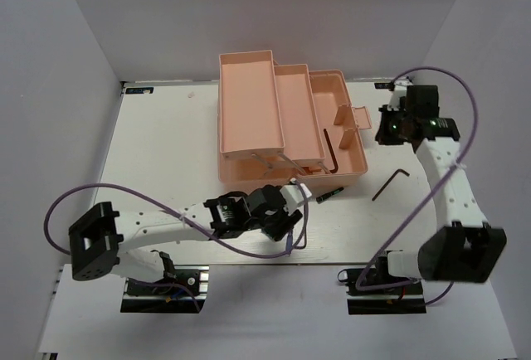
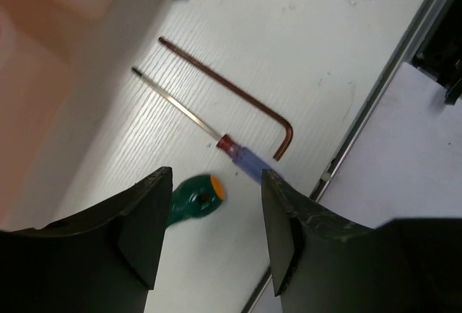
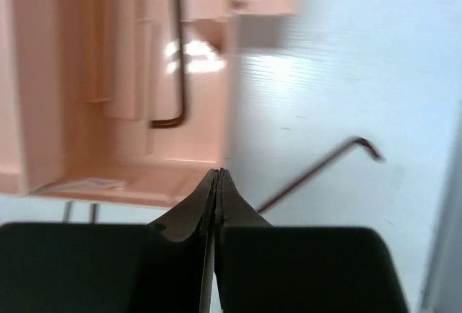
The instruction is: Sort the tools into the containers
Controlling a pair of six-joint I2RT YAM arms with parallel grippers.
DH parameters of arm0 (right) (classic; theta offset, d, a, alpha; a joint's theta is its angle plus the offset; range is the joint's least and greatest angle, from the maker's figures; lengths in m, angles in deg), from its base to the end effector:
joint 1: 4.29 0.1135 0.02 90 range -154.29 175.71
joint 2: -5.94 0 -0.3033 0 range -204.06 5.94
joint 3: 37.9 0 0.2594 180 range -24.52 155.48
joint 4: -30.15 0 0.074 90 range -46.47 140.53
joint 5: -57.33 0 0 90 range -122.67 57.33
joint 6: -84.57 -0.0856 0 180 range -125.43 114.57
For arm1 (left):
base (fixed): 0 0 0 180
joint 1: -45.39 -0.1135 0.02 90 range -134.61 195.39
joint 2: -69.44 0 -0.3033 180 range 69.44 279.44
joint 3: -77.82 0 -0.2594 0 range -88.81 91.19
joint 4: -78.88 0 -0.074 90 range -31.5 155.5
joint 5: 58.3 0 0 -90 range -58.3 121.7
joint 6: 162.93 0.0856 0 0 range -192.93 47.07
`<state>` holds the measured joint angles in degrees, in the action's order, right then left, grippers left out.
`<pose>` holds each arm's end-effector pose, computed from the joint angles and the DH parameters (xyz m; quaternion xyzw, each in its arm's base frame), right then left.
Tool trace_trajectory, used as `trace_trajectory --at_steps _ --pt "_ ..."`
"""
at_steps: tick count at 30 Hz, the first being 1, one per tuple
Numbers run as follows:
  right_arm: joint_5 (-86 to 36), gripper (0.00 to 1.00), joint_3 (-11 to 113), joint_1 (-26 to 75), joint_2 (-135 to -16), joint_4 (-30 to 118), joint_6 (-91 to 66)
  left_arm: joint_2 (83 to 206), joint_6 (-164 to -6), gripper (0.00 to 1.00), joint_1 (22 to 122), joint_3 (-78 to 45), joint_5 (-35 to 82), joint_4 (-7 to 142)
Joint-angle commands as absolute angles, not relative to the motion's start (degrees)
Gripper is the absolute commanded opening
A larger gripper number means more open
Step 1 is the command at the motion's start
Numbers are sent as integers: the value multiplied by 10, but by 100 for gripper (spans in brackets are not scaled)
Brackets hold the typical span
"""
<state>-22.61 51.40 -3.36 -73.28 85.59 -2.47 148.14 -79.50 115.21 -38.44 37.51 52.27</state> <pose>0.3296 0.0203 0.3442 -0.0646 0.9199 0.0744 0.3797 0.1221 -0.3070 0.2383 0.4599 0.7865 -0.2170 0.3505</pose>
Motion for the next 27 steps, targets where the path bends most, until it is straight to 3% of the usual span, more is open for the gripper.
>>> trace_trajectory --at_steps 1,7,12,18,27 --pt "-407 0 449 -60 -654 845 -43 1415 -843 63 1156 -420 431 538" --pt "-403 8 404 -94 -675 905 -70 1355 -888 66 1161 -477 466 549" --pt "-315 21 422 -122 -790 908 -106 1361 -898 72 1161 -497 466 557" --pt "-297 33 444 -148 -908 877 -119 1372 -903 79 1161 -516 459 581" --pt "-345 36 434 -156 -963 842 -135 1422 -909 79 1161 -504 448 592"
